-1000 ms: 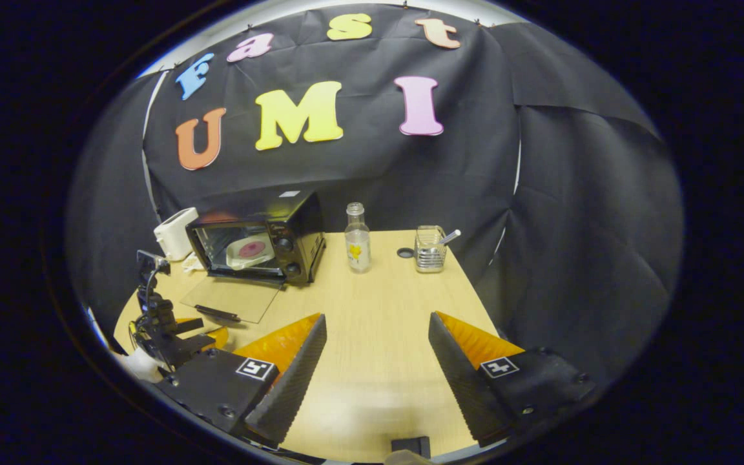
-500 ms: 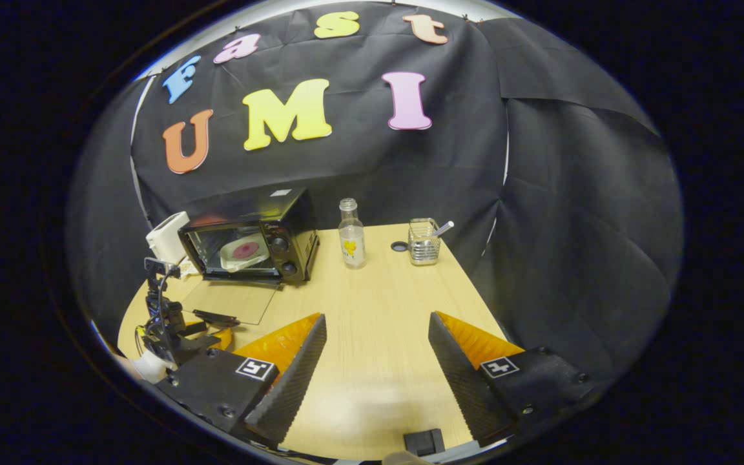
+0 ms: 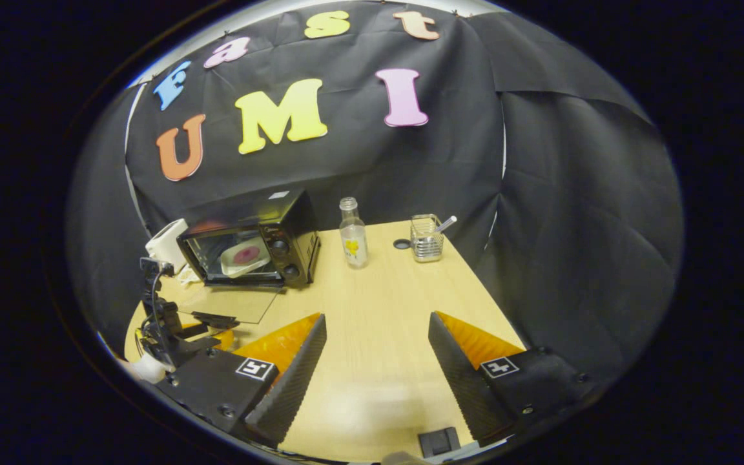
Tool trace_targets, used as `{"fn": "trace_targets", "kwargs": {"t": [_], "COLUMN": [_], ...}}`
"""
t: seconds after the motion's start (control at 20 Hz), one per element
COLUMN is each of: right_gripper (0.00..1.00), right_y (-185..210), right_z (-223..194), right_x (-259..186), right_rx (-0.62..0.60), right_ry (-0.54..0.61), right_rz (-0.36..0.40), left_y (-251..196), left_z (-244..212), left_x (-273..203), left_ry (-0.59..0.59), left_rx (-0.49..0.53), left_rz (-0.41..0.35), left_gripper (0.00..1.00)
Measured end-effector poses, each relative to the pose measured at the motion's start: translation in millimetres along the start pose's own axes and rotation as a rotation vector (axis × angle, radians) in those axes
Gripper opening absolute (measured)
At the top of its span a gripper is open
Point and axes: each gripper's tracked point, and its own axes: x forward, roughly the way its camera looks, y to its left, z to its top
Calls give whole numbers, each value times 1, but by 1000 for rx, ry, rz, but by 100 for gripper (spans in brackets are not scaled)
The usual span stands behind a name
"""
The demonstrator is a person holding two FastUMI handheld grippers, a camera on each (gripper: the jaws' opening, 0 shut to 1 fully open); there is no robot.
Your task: Open the electric oven with the left hand, put the food in, and close the electric oven.
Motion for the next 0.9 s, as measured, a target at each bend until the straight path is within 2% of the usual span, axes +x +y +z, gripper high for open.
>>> {"fn": "trace_targets", "kwargs": {"t": [0.2, 0.25, 0.4, 0.45, 0.5, 0.55, 0.6, 0.7, 0.75, 0.8, 0.9], "right_gripper": [100, 96, 96, 100, 96, 96, 100, 100, 96, 96, 96], "right_y": [1, 2, 0, -1, -1, -2, -3, -5, -4, -2, -2], "right_z": [-4, -5, -6, -6, -6, -5, -6, -6, -5, -4, -4], "right_x": [2, 2, 1, 1, 0, -1, -1, -4, -5, -5, -8], "right_rx": [26, 36, 59, 64, 71, 78, 85, 104, 111, 113, 109], "right_ry": [2, 3, 4, 2, -1, -6, -7, -14, -18, -22, -28], "right_rz": [-1, -1, -7, -10, -14, -17, -21, -29, -29, -30, -34], "left_y": [0, -1, -3, -3, -6, -7, -5, 0, 2, 5, 2], "left_z": [26, 34, 63, 74, 85, 96, 105, 122, 130, 133, 130], "left_x": [-3, -3, -8, -9, -10, -10, -10, -11, -12, -12, -10], "left_ry": [-33, -42, -81, -94, -110, -125, -137, -171, -191, -202, -200], "left_rx": [6, 3, 0, -2, -9, -7, 3, 22, 40, 55, 55], "left_rz": [-9, -12, -19, -26, -36, -40, -38, -20, -9, 7, -9], "left_gripper": [97, 97, 98, 98, 97, 98, 98, 98, 97, 98, 97]}}
